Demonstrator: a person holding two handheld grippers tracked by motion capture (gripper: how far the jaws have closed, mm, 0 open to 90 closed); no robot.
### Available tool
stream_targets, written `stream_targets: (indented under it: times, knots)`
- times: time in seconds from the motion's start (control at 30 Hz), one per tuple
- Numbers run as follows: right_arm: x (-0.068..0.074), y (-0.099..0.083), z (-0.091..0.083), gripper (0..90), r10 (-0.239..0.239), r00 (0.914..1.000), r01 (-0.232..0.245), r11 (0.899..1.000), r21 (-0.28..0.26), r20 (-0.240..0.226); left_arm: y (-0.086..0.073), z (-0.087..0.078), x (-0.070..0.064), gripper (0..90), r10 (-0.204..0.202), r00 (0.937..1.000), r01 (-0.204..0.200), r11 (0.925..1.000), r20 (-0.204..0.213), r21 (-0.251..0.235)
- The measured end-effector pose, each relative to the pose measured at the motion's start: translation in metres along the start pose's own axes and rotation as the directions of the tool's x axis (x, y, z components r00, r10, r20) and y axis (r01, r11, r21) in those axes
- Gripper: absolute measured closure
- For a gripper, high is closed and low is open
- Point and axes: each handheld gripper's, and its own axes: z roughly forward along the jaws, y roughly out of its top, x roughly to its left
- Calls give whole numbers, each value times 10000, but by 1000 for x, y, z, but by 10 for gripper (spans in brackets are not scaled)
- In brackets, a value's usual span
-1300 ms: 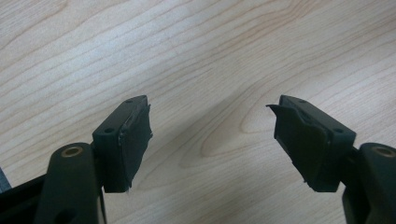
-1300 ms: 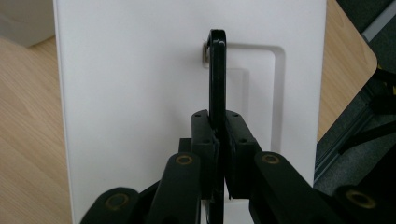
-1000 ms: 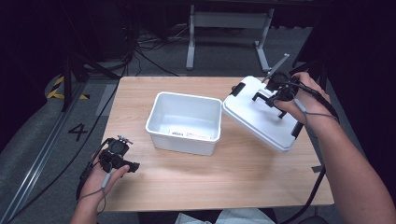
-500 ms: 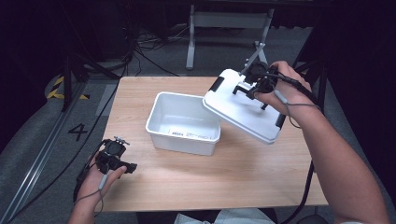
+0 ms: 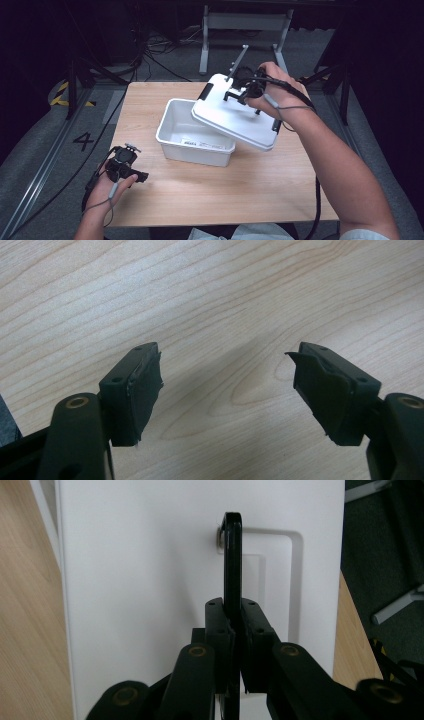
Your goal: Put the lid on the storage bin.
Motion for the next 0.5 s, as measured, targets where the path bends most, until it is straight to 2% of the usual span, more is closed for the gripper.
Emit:
stream_targets:
  times: [0.5]
  knots:
    - [19,52,20,850,-847,9953,844,9964,-67,-468,4,2,2,277,112,9999,-112,9999,78,38]
